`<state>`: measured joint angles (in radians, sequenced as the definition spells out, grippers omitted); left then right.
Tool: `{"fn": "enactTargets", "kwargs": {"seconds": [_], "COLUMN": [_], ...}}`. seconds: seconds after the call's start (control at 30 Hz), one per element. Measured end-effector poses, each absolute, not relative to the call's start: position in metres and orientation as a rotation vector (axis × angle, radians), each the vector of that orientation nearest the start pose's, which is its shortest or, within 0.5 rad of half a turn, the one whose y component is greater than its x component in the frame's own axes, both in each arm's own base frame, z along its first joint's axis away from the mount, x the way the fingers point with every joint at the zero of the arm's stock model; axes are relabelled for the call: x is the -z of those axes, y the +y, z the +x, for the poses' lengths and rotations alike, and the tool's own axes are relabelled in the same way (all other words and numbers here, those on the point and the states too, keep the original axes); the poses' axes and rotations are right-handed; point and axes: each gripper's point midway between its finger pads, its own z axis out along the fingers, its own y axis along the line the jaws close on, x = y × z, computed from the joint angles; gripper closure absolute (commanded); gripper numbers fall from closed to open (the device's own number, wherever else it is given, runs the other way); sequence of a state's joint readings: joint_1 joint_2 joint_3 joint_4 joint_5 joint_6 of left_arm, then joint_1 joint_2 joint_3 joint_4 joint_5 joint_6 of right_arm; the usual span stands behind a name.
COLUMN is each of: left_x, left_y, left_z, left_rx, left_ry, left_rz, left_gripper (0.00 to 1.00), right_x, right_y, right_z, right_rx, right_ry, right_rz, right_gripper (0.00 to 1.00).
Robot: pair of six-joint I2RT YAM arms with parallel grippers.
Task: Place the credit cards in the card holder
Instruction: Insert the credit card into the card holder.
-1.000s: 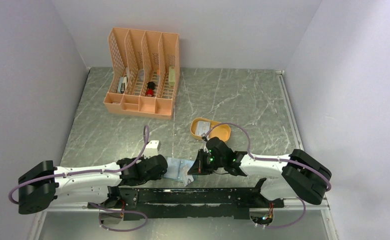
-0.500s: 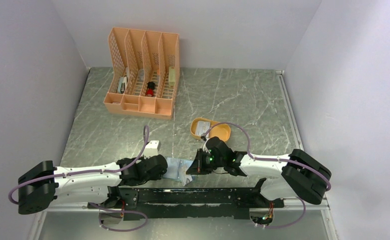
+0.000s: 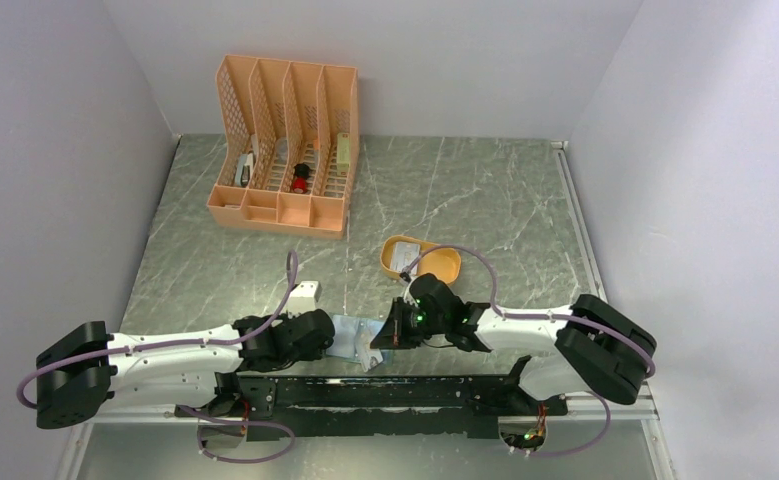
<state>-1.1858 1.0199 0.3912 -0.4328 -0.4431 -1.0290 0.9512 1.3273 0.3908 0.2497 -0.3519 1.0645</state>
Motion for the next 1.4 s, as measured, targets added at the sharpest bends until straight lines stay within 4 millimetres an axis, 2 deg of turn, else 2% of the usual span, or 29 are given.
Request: {"fn": "enactTargets", "kwargs": {"seconds": [0.33,0.8,1.4], "left_x": [-0.016,-0.015,-0.015], "left_y": [-0.188,-0.196,-0.205], "left_z": [0.119,0.115,0.109], "left_rx": [0.352,0.429,0.511], "left_ry": [2.520,2.525,2.545], "left_rz": [0.053,0.044,0.034], "left_gripper": [0.72,0.80,0.86], "right_x": [-0.041,-0.036,-0.034], "right_y": [0.310,0.315,0.318], "right_z": [0.106,0.121,0.135], "right_rx": [-1.324,-1.324,-1.291], "right_ry": [2.666,2.622,2.561], "right_rz": [0.032,0.197,0.267], "right_gripper": [1.00,1.00,1.00]}}
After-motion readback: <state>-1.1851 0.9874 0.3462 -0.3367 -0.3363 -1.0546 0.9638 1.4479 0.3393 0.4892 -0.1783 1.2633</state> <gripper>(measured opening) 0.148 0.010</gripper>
